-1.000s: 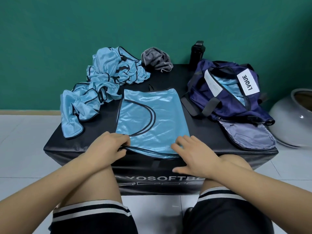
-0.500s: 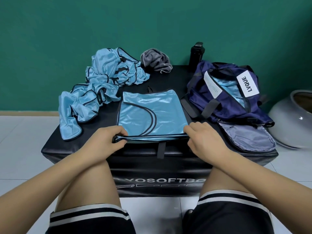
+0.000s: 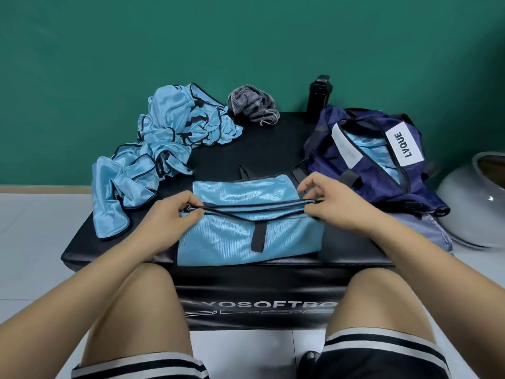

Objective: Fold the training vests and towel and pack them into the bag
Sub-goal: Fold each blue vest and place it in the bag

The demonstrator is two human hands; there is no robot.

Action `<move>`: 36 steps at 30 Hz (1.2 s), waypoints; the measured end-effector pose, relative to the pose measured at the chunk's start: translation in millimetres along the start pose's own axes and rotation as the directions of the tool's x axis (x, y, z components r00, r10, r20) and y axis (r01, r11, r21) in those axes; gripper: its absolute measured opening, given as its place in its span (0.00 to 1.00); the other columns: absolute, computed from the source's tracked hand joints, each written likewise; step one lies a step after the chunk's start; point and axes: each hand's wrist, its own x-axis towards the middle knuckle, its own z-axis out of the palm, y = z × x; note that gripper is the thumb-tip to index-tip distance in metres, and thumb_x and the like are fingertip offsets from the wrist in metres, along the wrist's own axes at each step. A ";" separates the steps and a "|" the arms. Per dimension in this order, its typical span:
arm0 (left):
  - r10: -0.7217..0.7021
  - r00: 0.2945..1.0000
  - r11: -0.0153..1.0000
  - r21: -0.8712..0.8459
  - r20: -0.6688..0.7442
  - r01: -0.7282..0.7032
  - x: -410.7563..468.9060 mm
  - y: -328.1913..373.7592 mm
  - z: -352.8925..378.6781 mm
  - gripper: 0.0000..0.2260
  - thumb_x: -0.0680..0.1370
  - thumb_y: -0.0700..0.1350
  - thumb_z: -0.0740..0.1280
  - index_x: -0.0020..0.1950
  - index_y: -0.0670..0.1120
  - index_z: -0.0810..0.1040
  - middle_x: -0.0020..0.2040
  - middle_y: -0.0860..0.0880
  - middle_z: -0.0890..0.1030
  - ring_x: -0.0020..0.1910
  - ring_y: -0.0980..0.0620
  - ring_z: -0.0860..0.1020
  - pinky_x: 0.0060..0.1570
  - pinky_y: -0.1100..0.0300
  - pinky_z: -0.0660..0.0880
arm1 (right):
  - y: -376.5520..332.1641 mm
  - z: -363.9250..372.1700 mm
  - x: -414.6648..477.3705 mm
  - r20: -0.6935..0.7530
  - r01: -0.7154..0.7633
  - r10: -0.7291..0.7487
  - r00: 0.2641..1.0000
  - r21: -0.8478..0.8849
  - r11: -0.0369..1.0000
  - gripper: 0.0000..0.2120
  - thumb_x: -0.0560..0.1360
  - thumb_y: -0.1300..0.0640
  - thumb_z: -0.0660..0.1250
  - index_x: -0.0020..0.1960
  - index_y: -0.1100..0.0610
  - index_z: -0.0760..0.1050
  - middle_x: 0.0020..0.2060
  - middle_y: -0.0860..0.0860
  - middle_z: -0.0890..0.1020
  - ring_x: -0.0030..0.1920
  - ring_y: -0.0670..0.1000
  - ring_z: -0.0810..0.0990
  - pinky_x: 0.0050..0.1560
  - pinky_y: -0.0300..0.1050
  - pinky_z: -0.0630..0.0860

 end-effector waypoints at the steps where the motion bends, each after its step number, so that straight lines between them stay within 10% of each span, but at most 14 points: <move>1: -0.006 1.000 1.000 -0.008 -0.017 0.005 8.9 0.2 -0.5 0.02 0.82 0.51 0.72 0.53 0.55 0.81 0.44 0.52 0.84 0.39 0.45 0.79 0.42 0.50 0.76 | -1.4 0.8 10.3 -0.054 -0.011 0.011 0.999 -0.008 1.000 0.15 0.72 0.61 0.71 0.54 0.44 0.76 0.44 0.47 0.85 0.35 0.46 0.79 0.40 0.44 0.75; 7: -0.037 0.993 0.996 0.076 -0.111 0.046 64.0 2.0 2.1 0.02 0.84 0.51 0.69 0.52 0.55 0.80 0.42 0.53 0.82 0.35 0.51 0.76 0.36 0.58 0.72 | -2.0 11.0 68.9 -0.240 -0.105 0.095 0.966 -0.029 0.994 0.12 0.73 0.58 0.72 0.53 0.47 0.77 0.47 0.45 0.83 0.45 0.49 0.83 0.43 0.43 0.78; 16: -0.099 0.987 0.968 0.215 -0.130 0.125 121.6 -31.8 20.8 0.02 0.82 0.50 0.71 0.50 0.55 0.80 0.45 0.52 0.83 0.44 0.46 0.82 0.47 0.46 0.81 | 30.9 39.6 132.7 -0.351 -0.158 0.104 0.930 -0.130 0.979 0.15 0.74 0.58 0.72 0.58 0.49 0.74 0.51 0.46 0.82 0.50 0.51 0.80 0.43 0.48 0.78; 29: 0.017 0.940 0.969 0.238 -0.341 0.069 136.8 -22.1 38.5 0.08 0.79 0.47 0.75 0.56 0.55 0.80 0.48 0.56 0.76 0.49 0.52 0.77 0.50 0.53 0.76 | 42.6 77.4 136.4 -0.463 -0.096 -0.263 0.846 -0.619 0.780 0.36 0.70 0.58 0.79 0.74 0.53 0.70 0.76 0.57 0.67 0.73 0.62 0.68 0.71 0.61 0.65; 36: 0.078 0.993 0.993 0.076 0.089 -0.085 103.8 14.1 85.1 0.06 0.78 0.49 0.73 0.43 0.56 0.79 0.37 0.60 0.80 0.36 0.57 0.78 0.42 0.51 0.80 | 6.5 101.1 105.2 -0.236 0.213 -0.388 0.891 -0.538 0.815 0.06 0.77 0.55 0.70 0.52 0.51 0.75 0.47 0.47 0.77 0.48 0.54 0.76 0.46 0.50 0.72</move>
